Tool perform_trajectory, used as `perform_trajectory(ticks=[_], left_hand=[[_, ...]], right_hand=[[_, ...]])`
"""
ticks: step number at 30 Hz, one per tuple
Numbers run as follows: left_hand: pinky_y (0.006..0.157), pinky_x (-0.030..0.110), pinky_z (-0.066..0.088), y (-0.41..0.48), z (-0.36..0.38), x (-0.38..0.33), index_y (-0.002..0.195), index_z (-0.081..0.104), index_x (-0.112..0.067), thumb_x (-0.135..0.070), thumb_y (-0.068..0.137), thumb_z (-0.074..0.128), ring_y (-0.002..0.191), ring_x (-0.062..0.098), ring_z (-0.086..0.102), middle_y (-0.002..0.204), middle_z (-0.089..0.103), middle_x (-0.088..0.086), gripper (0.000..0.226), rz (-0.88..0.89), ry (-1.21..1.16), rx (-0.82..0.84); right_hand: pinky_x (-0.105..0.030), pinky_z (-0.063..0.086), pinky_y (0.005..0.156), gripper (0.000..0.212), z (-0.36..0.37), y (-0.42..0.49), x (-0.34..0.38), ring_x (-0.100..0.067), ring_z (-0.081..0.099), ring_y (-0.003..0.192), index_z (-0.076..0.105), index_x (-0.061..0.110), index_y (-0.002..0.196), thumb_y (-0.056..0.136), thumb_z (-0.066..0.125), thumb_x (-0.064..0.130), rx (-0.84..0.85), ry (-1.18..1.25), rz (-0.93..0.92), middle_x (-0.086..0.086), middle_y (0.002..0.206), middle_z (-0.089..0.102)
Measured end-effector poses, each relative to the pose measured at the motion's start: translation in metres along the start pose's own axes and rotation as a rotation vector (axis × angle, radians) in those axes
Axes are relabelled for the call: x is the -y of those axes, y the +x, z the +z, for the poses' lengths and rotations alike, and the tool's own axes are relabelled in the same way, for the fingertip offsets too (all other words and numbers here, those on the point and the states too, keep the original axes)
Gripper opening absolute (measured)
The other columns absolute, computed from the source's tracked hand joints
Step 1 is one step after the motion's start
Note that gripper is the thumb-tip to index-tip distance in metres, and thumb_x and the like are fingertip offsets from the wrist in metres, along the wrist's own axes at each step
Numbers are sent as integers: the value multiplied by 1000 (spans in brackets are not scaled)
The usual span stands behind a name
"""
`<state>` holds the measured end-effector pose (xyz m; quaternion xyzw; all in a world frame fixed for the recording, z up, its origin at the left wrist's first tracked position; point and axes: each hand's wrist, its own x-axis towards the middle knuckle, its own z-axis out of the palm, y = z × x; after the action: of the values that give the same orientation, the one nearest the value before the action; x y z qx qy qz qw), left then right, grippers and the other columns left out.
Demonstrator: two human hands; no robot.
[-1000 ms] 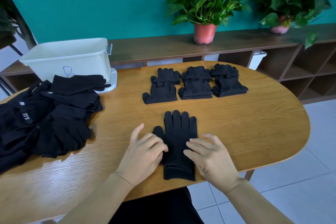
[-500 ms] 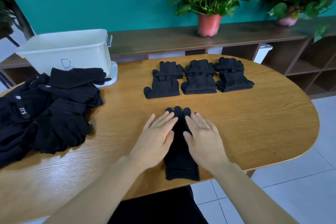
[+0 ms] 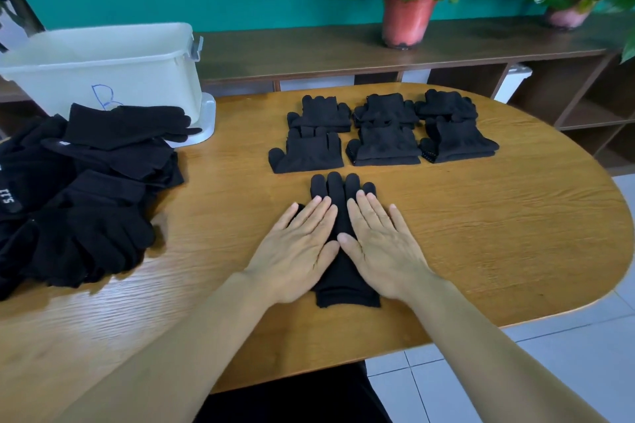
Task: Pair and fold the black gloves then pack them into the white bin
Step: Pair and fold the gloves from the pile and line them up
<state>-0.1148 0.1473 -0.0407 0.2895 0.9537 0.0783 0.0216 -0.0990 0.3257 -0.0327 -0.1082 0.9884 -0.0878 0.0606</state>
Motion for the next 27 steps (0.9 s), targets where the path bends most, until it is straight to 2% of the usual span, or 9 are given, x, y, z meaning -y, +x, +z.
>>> perform_trajectory(ticks=[4, 7, 9, 11, 13, 20, 23, 25, 27], left_hand=[[116, 14, -4, -11, -21, 15, 151, 34, -26, -51, 98, 21, 146, -6, 8, 158, 19, -15, 59, -145, -561, -256], [114, 11, 7, -33, -31, 21, 122, 62, -39, -47, 95, 43, 128, -15, 41, 134, 52, -28, 34, -141, -612, -356], [108, 6, 7, -46, -28, 12, 108, 64, -48, -57, 89, 56, 119, -18, 46, 115, 58, -40, 22, -68, -564, -304], [107, 9, 6, -54, -18, 3, 106, 68, -48, -70, 78, 59, 120, -18, 44, 112, 57, -44, 37, 6, -476, -265], [109, 17, 7, -57, -9, 0, 108, 71, -43, -73, 75, 57, 121, -19, 41, 115, 57, -40, 47, 55, -370, -273], [104, 27, 20, -44, -18, -4, 96, 74, -38, -49, 83, 57, 98, -12, 56, 99, 69, -27, 24, 62, -282, -308], [102, 29, 22, -36, -23, -5, 85, 73, -35, -42, 84, 56, 88, -10, 57, 84, 68, -26, 18, 39, -276, -382], [103, 21, 19, -25, -34, -6, 82, 69, -35, -36, 88, 61, 92, -14, 52, 81, 67, -25, 11, -31, -377, -433], [99, 16, 25, -10, -52, -5, 79, 66, -32, -28, 91, 64, 92, -17, 52, 81, 69, -20, 13, -111, -580, -405]], right_hand=[[-23, -7, 120, 61, -23, -14, -17, 1, 3, 147, 33, 21, 151, 99, 22, 50, -169, 408, -74, 4, 161, 20], [-8, 2, 112, 38, -36, -31, -25, 12, 32, 132, 59, 26, 134, 99, 51, 37, -279, 451, -118, 13, 141, 51], [-11, 7, 113, 39, -35, -43, -21, 15, 40, 125, 64, 32, 126, 90, 61, 47, -235, 432, -176, 19, 132, 57], [-20, 14, 116, 58, -25, -51, -16, 11, 42, 128, 65, 33, 125, 79, 55, 66, -170, 362, -241, 19, 133, 58], [-23, 19, 115, 70, -14, -53, -16, 5, 43, 130, 66, 30, 125, 72, 47, 74, -145, 309, -247, 18, 135, 57], [-28, 41, 101, 44, -18, -48, -11, -1, 61, 108, 77, 26, 102, 77, 52, 52, -258, 248, -249, 13, 114, 71], [-24, 40, 97, 44, -25, -43, -9, -1, 63, 99, 76, 26, 104, 73, 55, 49, -282, 192, -264, 15, 105, 73], [-23, 40, 93, 42, -30, -36, -12, -3, 64, 98, 75, 25, 106, 74, 59, 46, -315, 160, -293, 14, 103, 73], [-25, 46, 88, 26, -45, -24, -15, -7, 65, 93, 77, 24, 104, 83, 65, 35, -297, 263, -238, 9, 100, 74]])
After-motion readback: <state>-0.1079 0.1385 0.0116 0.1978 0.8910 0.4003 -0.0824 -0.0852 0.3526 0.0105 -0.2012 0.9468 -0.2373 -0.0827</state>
